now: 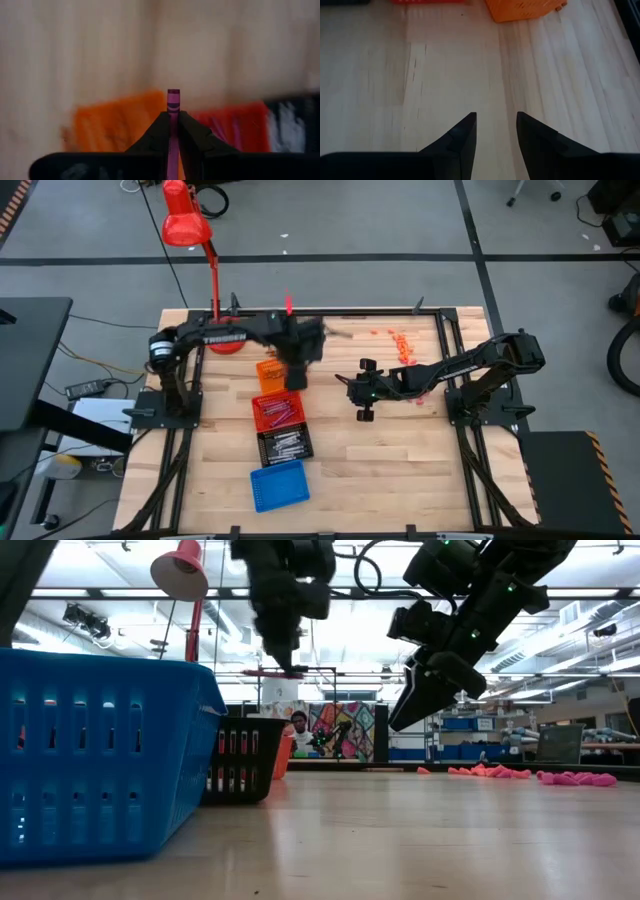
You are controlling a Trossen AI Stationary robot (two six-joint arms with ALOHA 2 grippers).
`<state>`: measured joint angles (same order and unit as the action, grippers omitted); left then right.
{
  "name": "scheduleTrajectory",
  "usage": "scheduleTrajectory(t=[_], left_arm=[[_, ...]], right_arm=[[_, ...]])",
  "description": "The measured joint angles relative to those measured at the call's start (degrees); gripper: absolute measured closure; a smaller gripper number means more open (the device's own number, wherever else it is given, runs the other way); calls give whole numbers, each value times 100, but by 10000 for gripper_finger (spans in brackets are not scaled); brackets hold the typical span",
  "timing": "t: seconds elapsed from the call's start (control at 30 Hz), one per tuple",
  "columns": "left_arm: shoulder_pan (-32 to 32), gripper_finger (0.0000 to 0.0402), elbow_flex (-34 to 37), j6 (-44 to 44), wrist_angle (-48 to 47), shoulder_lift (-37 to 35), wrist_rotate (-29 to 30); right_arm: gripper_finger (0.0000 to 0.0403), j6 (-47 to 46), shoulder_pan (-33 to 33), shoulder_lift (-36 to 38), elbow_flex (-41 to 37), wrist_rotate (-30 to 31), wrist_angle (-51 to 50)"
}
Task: Sort crayons
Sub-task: Put the red crayon into the red basket, then put the orange crayon into the orange basket
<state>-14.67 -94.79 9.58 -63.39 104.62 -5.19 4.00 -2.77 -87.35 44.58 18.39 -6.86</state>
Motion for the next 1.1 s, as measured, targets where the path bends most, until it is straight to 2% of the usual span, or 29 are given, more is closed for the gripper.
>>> scheduleTrajectory(t=[0.2, 0.33, 0.57, 0.63, 0.7, 0.8, 0.97, 1.1], left_arm=[[761, 370, 1047, -612, 33, -578, -24], [1172, 369, 1860, -1099, 709, -810, -24], [1512, 353, 2902, -1669, 1679, -843, 9], [1533, 345, 3141, -1906, 1784, -843, 187], [1527, 335, 3278, -2136, 1805, -839, 441], [1531, 313, 3335, -2220, 1848, -837, 489], [1553, 276, 3008, -1983, 1705, -838, 466], [1464, 270, 2717, -1529, 1417, -944, 1225]], right_arm=[[260, 8, -85, 0, 0, -7, 45], [260, 45, -102, 0, 0, -33, 150], [260, 47, -102, 0, 0, -155, 303], [260, 49, -119, 0, 0, -155, 352], [260, 54, -126, 0, 0, -157, 402], [260, 58, -126, 0, 0, -160, 449], [260, 64, -126, 1, 0, -158, 450], [260, 64, -124, 2, 0, -157, 449]])
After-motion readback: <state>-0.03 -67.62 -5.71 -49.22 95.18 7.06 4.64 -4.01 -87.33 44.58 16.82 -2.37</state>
